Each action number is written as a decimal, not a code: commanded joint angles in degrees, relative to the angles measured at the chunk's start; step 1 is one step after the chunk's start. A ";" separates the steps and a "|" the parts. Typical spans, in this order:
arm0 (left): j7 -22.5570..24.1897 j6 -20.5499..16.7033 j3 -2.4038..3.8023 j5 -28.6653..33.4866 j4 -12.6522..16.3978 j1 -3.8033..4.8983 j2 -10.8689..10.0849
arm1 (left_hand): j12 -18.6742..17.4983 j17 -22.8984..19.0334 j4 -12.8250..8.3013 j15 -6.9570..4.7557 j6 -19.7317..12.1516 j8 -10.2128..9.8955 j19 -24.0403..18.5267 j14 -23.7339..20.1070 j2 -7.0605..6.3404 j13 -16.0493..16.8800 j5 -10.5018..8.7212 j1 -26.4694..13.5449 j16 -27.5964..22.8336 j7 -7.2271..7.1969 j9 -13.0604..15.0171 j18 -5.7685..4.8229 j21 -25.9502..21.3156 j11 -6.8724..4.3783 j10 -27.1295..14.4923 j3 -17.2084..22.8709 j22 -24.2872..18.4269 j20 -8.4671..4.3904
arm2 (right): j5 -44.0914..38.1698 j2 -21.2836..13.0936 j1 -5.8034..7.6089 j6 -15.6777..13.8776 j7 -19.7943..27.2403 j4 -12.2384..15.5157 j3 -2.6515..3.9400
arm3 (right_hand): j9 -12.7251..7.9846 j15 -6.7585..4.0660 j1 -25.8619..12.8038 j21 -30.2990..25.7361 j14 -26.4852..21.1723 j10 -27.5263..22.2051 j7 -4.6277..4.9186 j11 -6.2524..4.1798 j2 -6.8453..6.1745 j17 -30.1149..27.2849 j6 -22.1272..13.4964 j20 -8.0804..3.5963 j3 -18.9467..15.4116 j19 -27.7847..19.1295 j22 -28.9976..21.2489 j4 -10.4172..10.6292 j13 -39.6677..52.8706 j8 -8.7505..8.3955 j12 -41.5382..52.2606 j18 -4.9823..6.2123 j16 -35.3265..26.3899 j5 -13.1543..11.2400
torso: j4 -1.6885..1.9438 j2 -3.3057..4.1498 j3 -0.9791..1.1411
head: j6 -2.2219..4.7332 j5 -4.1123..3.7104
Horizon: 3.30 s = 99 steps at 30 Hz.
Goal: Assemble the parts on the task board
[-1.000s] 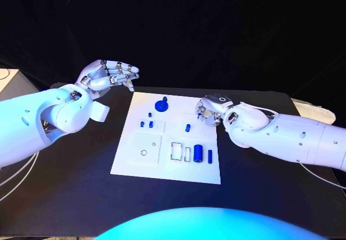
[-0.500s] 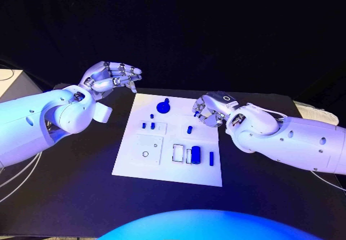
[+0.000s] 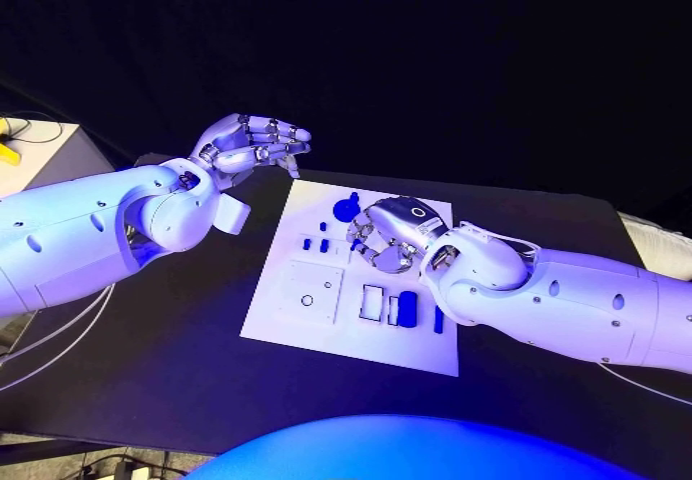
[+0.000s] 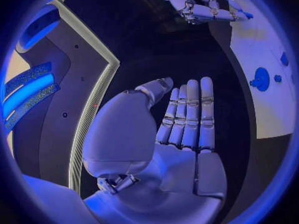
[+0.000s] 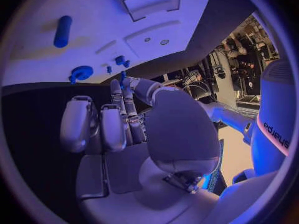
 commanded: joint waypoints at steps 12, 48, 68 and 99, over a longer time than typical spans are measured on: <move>0.38 -0.03 0.00 1.19 0.36 0.03 0.51 | -0.25 -0.09 0.00 0.48 -0.49 -0.45 0.09 -0.11 -0.15 -0.07 0.16 -0.19 -0.36 0.06 -0.16 0.78 -0.34 0.00 -0.38 -0.27 -0.14 0.41 | -6.36 5.27 -1.99 4.56 0.74 -2.09 -1.07 | 0.11 -0.50 0.16 -0.46 2.14 1.95 0.03 -1.65 0.65 -0.30 0.11 -0.33 0.49 0.84 -0.29 0.07 0.01 0.27 -0.02 -0.16 0.11 0.06 | 0.26 0.11 -0.04 | -0.46 2.97; -0.06 0.46 -0.02 1.22 0.18 0.04 0.89 | -0.16 -0.12 0.05 0.53 -0.67 -0.47 0.17 -0.14 -0.02 -0.06 0.18 -0.16 -0.37 0.11 -0.22 0.79 -0.48 0.05 -0.47 -0.30 -0.25 0.47 | -10.57 7.43 -3.40 7.40 -0.10 -4.44 -1.66 | 0.25 -0.46 0.02 -0.59 2.09 1.90 0.08 -1.60 0.58 -0.26 0.01 -0.32 0.62 0.76 -0.37 0.03 -0.03 0.29 -0.09 -0.14 0.22 0.29 | 0.22 0.07 -0.10 | -0.46 5.69; -0.29 0.39 -0.02 0.46 0.21 0.04 0.84 | -0.11 -0.14 0.09 0.55 -0.74 -0.45 0.21 -0.18 0.06 -0.07 0.19 -0.15 -0.37 0.15 -0.25 0.80 -0.58 0.08 -0.55 -0.32 -0.33 0.50 | -11.10 8.52 -4.06 8.65 -0.69 -5.54 -1.73 | 0.32 -0.45 -0.03 -0.66 2.04 1.89 0.09 -1.59 0.58 -0.44 -0.02 -0.31 0.67 0.73 -0.41 0.01 -0.04 0.31 -0.10 -0.12 0.16 0.37 | 0.22 0.01 -0.16 | -0.46 5.80; -0.80 0.87 -0.03 0.35 0.25 0.05 0.74 | -0.06 -0.17 0.12 0.58 -0.83 -0.44 0.25 -0.21 0.08 -0.08 0.17 -0.15 -0.38 0.19 -0.28 0.80 -0.68 0.12 -0.66 -0.37 -0.41 0.53 | -13.35 8.48 -4.44 7.72 -1.58 -5.47 -1.85 | 0.45 -0.42 -0.11 -0.69 1.97 1.76 0.11 -1.56 0.57 -0.57 -0.13 -0.29 0.79 0.66 -0.40 -0.05 -0.09 0.32 -0.17 -0.11 0.16 0.39 | 0.13 0.06 -0.05 | -0.46 6.34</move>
